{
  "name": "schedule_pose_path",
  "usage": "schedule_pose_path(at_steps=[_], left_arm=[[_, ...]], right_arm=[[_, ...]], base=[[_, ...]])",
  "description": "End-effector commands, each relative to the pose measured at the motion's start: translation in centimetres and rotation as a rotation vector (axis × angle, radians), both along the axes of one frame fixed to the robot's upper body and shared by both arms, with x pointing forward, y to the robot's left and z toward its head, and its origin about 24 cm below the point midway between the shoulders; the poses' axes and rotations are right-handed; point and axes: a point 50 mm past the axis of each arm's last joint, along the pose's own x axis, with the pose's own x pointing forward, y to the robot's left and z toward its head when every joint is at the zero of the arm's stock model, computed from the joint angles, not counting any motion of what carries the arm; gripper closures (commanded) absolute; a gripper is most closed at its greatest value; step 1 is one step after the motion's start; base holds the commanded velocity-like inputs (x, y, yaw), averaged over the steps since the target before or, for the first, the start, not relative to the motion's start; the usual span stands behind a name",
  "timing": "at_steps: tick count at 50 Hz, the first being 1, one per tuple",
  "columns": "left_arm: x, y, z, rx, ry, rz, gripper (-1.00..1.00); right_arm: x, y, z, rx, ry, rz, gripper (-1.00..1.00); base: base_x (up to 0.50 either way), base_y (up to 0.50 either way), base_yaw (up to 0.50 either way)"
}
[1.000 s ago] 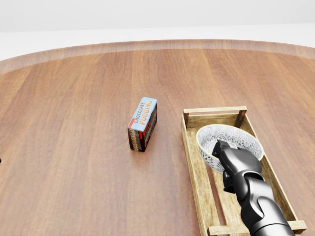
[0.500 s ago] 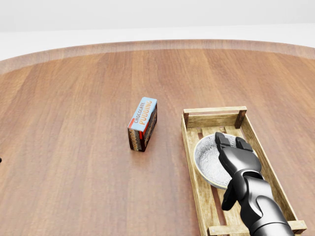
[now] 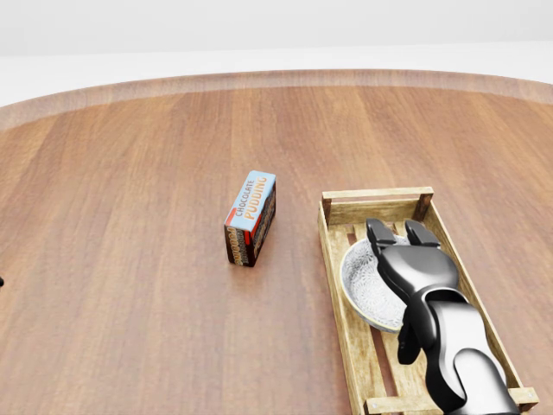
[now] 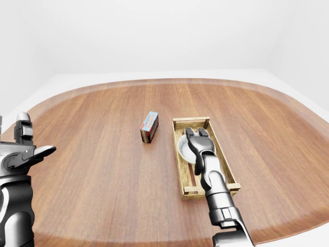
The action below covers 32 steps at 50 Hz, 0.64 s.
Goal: Pick up the bowl on the left and put it in the tray.
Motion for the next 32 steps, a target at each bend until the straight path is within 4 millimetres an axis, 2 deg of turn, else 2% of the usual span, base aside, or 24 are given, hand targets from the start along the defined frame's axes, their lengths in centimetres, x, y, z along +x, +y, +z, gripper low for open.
schedule_pose_path(at_steps=[1,8,10,16,20,26,32], left_arm=[[0.0,0.0,0.0,0.001,0.000,0.000,-1.00],[-0.1,0.0,0.1,0.001,-0.005,0.000,-1.00],[-0.2,0.0,0.1,0.002,-0.007,0.001,-1.00],[-0.2,0.0,0.2,0.001,-0.012,0.002,-1.00],[-0.3,0.0,0.4,0.001,-0.020,0.003,-1.00],[-0.3,0.0,0.5,0.001,-0.022,0.003,-1.00],[-0.4,-0.1,0.4,0.003,-0.020,0.001,-1.00]], right_arm=[[-2.2,1.1,5.2,-0.144,-0.083,0.028,-1.00],[-4.6,1.9,9.3,-0.217,-0.156,-0.025,-1.00],[-5.7,2.3,11.6,-0.232,-0.270,-0.041,-1.00],[-8.6,3.1,15.7,-0.232,-0.491,-0.095,-1.00],[-11.7,3.9,18.7,-0.200,-0.675,-0.124,-1.00],[-15.5,4.3,20.7,-0.146,-0.830,-0.177,-1.00],[-16.0,6.6,21.5,-0.261,-0.920,-0.025,-1.00]], base=[[0.00,0.00,0.00],[0.00,0.00,0.00],[0.00,0.00,0.00],[0.00,0.00,0.00],[0.00,0.00,0.00],[0.00,0.00,0.00],[0.00,0.00,0.00]])
